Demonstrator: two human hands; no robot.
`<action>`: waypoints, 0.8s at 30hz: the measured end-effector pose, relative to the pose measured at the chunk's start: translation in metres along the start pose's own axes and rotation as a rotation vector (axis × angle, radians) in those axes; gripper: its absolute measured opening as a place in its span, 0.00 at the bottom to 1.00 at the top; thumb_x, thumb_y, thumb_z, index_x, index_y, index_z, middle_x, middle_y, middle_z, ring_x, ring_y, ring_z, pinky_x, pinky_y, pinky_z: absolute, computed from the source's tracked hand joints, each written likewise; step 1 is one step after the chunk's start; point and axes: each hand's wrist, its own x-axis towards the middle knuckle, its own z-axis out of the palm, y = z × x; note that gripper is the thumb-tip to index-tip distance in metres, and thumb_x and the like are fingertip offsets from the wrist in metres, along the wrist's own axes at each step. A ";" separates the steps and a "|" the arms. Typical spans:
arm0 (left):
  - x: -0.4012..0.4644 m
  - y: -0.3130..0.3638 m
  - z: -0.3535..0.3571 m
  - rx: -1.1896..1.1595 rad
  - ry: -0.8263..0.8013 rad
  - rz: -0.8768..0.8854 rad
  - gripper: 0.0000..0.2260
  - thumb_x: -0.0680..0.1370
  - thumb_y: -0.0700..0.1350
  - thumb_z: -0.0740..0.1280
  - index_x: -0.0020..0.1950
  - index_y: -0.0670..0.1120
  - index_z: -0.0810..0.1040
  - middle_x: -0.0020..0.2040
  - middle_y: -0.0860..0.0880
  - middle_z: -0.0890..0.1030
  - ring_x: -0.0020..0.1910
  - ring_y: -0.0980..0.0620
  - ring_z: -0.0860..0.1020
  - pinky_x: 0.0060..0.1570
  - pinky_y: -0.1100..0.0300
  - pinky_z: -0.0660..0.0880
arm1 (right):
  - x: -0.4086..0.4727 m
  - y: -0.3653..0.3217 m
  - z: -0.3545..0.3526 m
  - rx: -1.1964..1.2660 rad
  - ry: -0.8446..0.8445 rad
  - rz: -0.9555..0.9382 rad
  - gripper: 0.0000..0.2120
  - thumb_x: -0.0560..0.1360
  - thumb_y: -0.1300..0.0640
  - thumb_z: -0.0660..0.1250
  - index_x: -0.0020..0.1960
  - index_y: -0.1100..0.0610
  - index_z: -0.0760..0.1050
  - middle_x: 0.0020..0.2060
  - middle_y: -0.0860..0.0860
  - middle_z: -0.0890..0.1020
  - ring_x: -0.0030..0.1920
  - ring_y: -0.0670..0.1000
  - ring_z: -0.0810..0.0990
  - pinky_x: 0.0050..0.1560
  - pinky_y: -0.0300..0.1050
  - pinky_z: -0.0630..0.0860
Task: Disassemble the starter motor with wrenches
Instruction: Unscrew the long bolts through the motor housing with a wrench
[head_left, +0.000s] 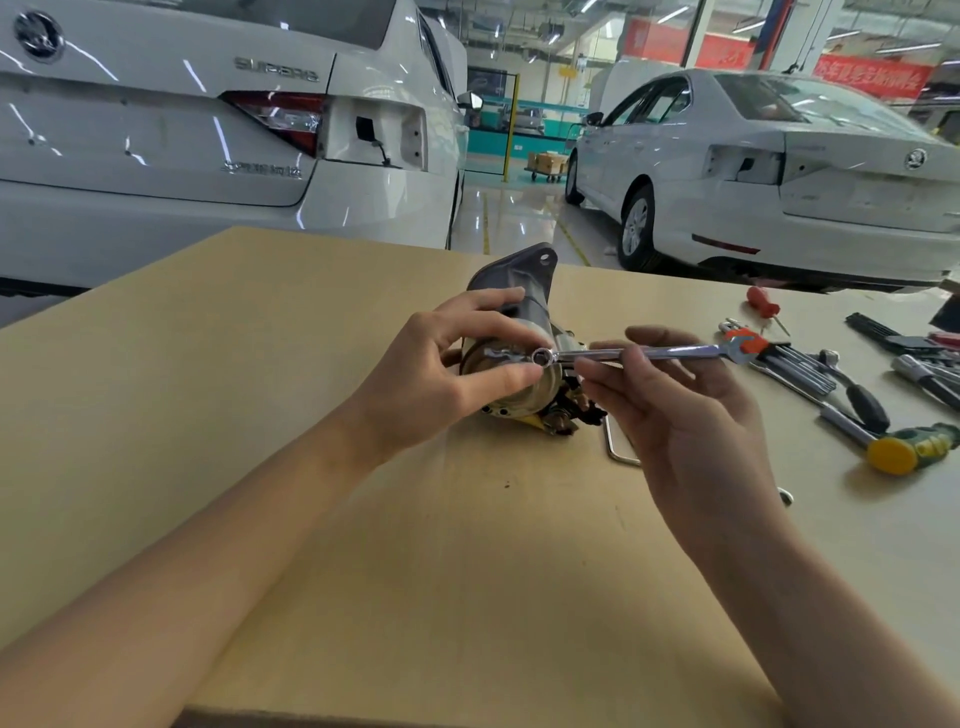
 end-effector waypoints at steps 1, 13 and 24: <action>0.000 0.000 0.001 0.009 0.011 0.007 0.09 0.69 0.48 0.73 0.47 0.59 0.85 0.66 0.54 0.76 0.67 0.59 0.73 0.62 0.52 0.75 | -0.001 0.000 0.000 -0.005 0.020 -0.019 0.04 0.74 0.66 0.65 0.48 0.60 0.74 0.40 0.57 0.85 0.42 0.55 0.86 0.43 0.41 0.80; 0.002 -0.003 0.001 0.042 0.035 0.061 0.11 0.72 0.41 0.74 0.48 0.57 0.86 0.64 0.52 0.78 0.65 0.58 0.74 0.59 0.57 0.76 | -0.006 0.004 -0.004 0.003 0.101 -0.026 0.08 0.66 0.63 0.71 0.44 0.60 0.76 0.41 0.58 0.86 0.43 0.55 0.86 0.42 0.40 0.80; 0.001 -0.001 0.006 0.070 0.072 0.116 0.13 0.66 0.46 0.78 0.44 0.62 0.81 0.56 0.58 0.81 0.57 0.58 0.78 0.54 0.62 0.75 | 0.017 -0.024 0.047 -0.697 -0.338 -0.396 0.12 0.75 0.71 0.66 0.50 0.55 0.76 0.39 0.53 0.81 0.34 0.45 0.78 0.36 0.40 0.78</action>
